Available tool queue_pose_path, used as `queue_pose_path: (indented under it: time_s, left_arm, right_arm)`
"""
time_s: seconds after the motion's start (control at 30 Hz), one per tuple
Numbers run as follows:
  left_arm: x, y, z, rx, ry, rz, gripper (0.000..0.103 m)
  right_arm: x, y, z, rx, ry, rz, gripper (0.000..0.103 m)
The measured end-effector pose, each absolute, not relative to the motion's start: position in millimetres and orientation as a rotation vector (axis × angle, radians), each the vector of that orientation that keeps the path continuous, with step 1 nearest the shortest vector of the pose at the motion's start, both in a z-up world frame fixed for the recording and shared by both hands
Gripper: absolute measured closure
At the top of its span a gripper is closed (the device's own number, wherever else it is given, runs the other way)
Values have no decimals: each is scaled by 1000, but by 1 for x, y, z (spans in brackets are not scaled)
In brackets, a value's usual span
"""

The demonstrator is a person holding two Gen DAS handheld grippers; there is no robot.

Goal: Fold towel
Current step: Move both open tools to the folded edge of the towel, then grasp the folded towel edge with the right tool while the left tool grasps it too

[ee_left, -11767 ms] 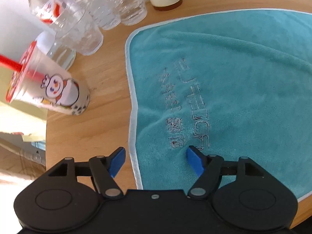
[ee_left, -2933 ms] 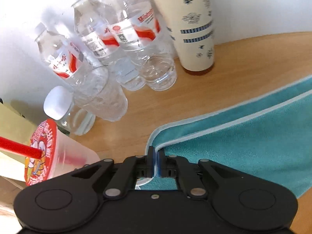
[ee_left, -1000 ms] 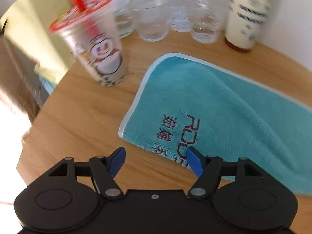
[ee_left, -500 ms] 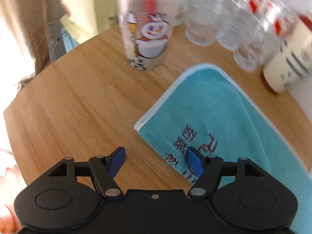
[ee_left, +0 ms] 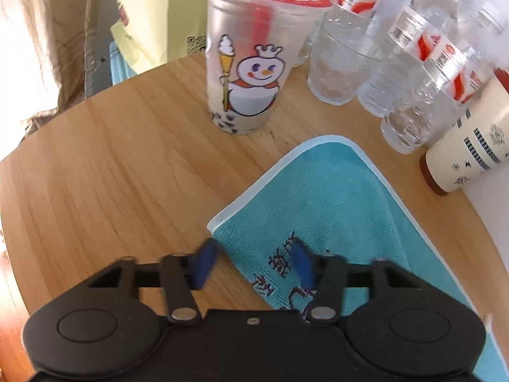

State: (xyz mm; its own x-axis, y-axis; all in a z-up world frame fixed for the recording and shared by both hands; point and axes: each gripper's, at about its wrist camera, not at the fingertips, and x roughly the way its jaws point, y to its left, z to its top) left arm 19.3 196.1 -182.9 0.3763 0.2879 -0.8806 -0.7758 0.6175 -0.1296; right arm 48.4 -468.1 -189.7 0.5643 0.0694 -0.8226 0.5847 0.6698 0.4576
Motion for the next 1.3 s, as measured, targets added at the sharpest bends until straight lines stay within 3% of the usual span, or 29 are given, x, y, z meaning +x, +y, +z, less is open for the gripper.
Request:
queue_pose_path:
  time_s: [0.2, 0.33, 0.47, 1.03, 1.3]
  left_arm:
    - [18, 197, -182, -586, 953, 726, 77]
    - [16, 196, -182, -589, 936, 716, 90]
    - [14, 195, -181, -582, 919, 703, 94]
    - [8, 177, -153, -464, 839, 625, 98]
    - [6, 170, -141, -455, 819, 595, 98]
  right_arm:
    - [48, -470, -191, 798, 935, -345, 83]
    - [49, -469, -191, 779, 937, -344, 86]
    - [50, -467, -185, 744, 922, -329, 89]
    - [66, -440, -145, 566, 862, -183, 92]
    - [102, -350, -101, 300, 811, 149, 93]
